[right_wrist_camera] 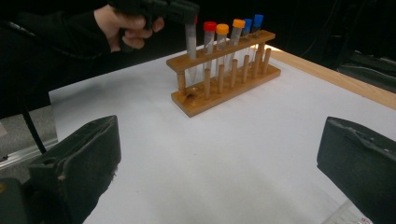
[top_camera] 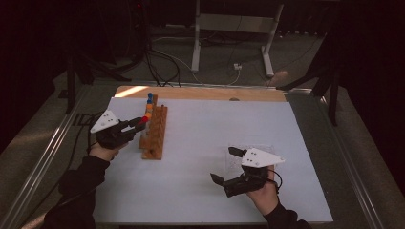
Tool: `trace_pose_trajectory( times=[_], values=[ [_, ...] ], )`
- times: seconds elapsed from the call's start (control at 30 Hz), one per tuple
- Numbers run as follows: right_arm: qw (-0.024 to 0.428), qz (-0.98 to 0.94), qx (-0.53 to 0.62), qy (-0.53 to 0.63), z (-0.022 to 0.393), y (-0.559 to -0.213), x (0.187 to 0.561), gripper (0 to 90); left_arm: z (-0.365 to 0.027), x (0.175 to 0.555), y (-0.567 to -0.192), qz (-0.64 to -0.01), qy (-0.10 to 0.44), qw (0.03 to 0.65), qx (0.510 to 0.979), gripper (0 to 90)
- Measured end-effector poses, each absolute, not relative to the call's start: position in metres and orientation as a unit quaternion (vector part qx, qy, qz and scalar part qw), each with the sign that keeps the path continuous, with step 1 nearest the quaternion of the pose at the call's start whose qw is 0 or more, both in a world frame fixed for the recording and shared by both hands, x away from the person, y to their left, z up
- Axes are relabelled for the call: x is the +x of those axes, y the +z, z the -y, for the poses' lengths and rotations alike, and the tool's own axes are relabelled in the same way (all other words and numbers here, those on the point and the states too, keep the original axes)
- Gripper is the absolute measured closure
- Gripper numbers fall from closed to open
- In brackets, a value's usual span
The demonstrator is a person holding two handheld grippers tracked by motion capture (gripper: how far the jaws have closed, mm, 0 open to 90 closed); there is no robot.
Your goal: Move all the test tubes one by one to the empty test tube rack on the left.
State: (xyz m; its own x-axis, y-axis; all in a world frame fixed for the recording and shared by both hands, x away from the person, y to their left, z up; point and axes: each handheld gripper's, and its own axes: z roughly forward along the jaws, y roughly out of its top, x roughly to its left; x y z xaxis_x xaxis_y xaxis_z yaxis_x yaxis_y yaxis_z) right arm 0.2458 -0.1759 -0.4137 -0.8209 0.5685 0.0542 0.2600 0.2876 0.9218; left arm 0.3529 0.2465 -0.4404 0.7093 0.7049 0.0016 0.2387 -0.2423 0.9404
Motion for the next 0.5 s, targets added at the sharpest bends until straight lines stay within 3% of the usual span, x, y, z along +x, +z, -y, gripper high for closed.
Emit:
trace_pose_trajectory(
  times=[0.3, 0.37, 0.5],
  values=[
    [0.142, -0.790, 0.262, 0.536, 0.176, -0.414, 0.245, 0.0, -0.247, 0.353, -0.453, -0.319, 0.198, 0.535, 0.757, 70.0],
    [0.142, -0.790, 0.262, 0.536, 0.176, -0.413, 0.245, 0.0, -0.246, 0.351, -0.450, -0.311, 0.187, 0.537, 0.761, 50.6],
    [0.142, -0.788, 0.263, 0.539, 0.178, -0.412, 0.245, 0.0, -0.247, 0.341, -0.438, -0.317, 0.182, 0.543, 0.756, 24.1]
  ],
)
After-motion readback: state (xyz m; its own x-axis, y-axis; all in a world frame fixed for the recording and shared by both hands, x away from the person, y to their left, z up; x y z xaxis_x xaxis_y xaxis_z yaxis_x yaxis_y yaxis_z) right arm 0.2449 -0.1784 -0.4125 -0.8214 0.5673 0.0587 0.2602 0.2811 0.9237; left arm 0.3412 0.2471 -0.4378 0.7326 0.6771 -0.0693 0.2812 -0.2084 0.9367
